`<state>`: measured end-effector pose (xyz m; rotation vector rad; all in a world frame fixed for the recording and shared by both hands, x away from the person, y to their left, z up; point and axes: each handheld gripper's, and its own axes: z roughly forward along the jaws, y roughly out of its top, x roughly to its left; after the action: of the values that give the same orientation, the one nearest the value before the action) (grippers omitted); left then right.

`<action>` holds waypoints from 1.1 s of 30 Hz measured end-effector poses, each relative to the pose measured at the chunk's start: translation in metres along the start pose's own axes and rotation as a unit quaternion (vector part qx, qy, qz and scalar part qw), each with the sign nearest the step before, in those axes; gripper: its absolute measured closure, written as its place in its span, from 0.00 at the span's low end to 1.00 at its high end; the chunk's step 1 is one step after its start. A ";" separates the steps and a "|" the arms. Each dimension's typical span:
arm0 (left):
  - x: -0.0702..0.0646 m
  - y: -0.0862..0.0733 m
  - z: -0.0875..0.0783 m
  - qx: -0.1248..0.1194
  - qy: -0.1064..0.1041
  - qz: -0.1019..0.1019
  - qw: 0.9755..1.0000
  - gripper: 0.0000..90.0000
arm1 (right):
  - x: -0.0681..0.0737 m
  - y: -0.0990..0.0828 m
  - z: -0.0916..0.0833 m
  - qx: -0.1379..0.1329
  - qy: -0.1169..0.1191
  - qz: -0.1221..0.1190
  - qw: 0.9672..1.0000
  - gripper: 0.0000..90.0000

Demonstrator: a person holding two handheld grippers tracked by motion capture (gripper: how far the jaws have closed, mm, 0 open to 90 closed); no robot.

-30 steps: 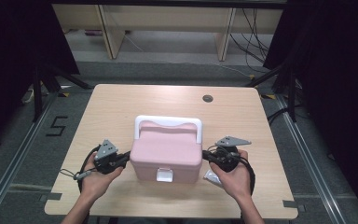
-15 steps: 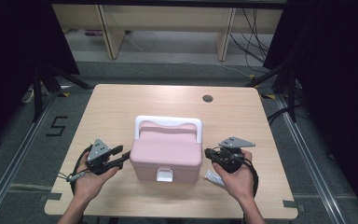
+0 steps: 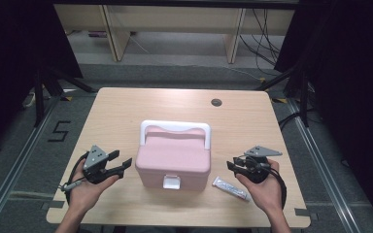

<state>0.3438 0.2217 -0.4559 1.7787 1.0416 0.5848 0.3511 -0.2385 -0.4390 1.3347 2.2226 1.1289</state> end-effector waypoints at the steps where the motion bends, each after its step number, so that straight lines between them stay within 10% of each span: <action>1: 0.001 0.001 -0.001 -0.002 0.001 -0.001 1.000 0.46 | -0.004 -0.002 0.000 -0.002 0.005 0.002 1.000 0.73; 33: 0.000 0.060 -0.019 -0.048 -0.027 -0.046 0.997 0.55 | -0.005 -0.009 0.003 0.010 0.001 0.015 1.000 0.72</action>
<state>0.3525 0.2203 -0.3939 1.6443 1.0360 0.5184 0.3505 -0.2439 -0.4481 1.3804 2.2288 1.1213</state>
